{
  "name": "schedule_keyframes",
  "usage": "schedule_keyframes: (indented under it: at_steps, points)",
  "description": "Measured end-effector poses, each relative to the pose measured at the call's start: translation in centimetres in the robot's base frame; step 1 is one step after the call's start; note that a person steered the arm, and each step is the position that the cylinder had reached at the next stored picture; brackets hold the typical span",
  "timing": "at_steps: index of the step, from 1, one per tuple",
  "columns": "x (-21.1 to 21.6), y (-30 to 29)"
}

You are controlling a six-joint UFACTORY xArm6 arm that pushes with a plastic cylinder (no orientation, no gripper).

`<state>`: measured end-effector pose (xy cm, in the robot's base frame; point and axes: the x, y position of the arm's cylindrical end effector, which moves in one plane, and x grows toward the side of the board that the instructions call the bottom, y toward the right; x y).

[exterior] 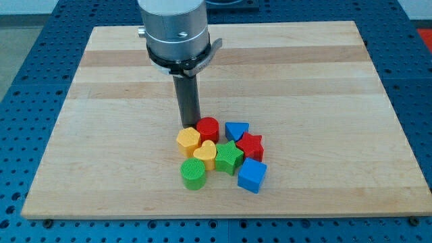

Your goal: Move your arm towards the bottom side of the board

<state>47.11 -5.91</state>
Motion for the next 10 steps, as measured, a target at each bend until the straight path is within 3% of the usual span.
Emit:
schedule_keyframes:
  at_steps: [2,3,10]
  points:
    - [-1.2,-0.3]
    - [-5.9,-0.6]
    - [-8.1,-0.8]
